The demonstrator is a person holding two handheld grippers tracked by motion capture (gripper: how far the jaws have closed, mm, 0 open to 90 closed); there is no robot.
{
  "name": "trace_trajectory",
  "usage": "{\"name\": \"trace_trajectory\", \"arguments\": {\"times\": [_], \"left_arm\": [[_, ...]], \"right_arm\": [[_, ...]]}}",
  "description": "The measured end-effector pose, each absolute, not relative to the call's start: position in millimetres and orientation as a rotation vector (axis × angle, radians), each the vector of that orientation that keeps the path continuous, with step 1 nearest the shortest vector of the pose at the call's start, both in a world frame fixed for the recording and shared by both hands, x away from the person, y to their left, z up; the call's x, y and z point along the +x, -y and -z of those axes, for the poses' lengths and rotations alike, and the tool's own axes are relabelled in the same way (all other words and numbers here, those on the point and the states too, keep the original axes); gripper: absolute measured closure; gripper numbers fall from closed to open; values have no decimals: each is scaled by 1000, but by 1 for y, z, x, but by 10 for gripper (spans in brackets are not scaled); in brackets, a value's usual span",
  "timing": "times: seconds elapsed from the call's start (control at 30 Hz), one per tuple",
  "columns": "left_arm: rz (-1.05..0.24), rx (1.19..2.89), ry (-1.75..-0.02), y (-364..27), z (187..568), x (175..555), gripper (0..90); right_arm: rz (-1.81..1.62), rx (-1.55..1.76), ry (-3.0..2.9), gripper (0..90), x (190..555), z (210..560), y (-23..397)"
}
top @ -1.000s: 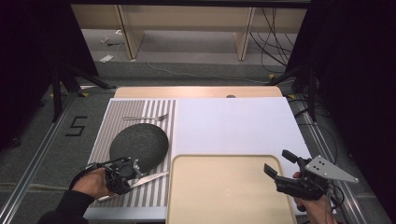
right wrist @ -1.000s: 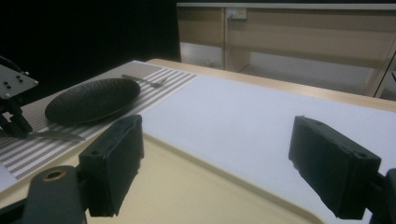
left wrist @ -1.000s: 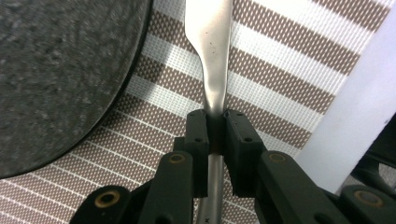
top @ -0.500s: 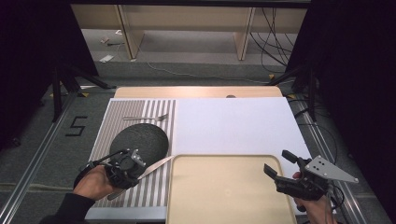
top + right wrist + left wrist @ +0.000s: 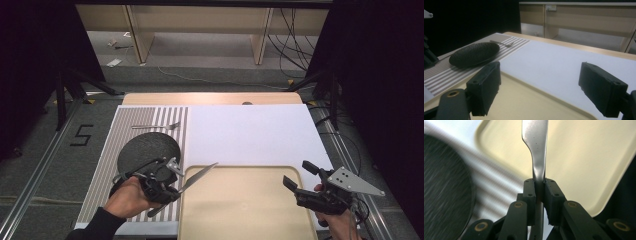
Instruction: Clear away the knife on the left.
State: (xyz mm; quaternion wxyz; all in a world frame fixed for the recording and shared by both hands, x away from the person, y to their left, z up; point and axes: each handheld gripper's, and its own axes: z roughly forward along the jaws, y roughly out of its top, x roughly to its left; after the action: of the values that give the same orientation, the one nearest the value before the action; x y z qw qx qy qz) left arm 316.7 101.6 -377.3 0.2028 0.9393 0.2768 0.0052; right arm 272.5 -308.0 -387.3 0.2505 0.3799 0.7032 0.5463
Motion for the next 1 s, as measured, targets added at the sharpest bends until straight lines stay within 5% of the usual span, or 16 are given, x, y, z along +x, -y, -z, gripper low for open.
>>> {"name": "trace_trajectory", "arguments": {"times": [0.47, 1.0], "left_arm": [[210, 2633, -713, -41, 396, 328, 800], [323, 2620, -733, -16, 416, 328, 799]], "right_arm": [[-1490, 1031, -1914, 188, 272, 387, 309], [-1488, 1017, -1923, 188, 272, 387, 308]]}}
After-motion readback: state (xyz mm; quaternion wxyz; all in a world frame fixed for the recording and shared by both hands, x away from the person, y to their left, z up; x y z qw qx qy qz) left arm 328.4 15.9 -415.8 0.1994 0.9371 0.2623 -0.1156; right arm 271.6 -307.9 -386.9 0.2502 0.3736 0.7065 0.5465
